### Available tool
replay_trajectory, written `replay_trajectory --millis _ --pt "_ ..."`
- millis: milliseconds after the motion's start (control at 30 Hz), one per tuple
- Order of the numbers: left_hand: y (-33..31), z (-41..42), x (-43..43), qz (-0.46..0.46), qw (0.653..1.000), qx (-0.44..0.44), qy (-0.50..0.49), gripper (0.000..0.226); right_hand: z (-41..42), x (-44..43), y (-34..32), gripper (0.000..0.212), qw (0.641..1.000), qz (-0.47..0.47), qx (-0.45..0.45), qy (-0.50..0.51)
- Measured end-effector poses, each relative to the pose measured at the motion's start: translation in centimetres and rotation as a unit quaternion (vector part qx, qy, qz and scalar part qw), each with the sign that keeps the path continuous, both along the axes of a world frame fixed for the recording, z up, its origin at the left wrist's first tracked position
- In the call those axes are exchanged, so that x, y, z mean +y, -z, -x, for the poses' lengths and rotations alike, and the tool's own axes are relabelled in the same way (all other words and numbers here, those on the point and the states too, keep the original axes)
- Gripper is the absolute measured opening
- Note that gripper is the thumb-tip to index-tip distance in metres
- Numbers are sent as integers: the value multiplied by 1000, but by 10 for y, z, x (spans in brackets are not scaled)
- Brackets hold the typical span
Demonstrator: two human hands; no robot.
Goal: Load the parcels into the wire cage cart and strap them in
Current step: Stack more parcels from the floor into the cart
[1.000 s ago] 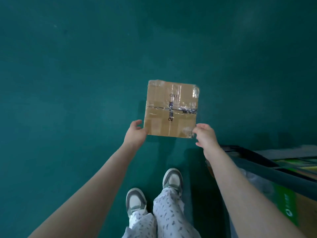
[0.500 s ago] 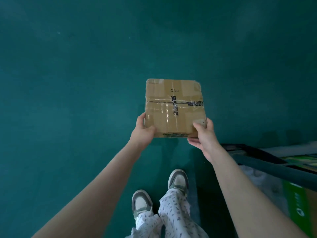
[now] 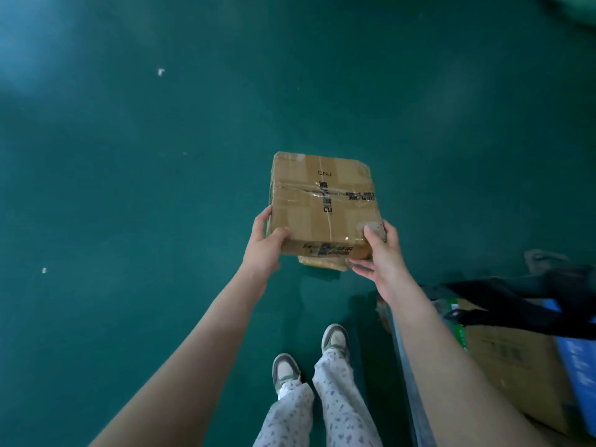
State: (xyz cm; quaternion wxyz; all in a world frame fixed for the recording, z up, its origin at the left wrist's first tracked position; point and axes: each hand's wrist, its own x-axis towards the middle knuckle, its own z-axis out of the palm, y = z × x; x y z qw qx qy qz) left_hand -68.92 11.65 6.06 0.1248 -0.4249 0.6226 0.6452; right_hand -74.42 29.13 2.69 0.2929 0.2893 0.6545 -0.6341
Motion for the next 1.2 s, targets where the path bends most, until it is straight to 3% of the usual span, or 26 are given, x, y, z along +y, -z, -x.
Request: replay_trajectory --millis 333,467,867,1200 --pt "-133 -55 17 -8 999 44 -8 50 -69 11 -127 41 999 3 10 42" --pt "-158 -84 27 -6 998 69 -10 48 -99 26 -156 45 998 14 31 55" --pt "-186 -203 112 -27 993 118 8 39 -236 121 -192 53 991 2 70 115" --pt "-207 -269 207 -53 980 141 131 46 -343 215 -228 48 960 23 88 266"
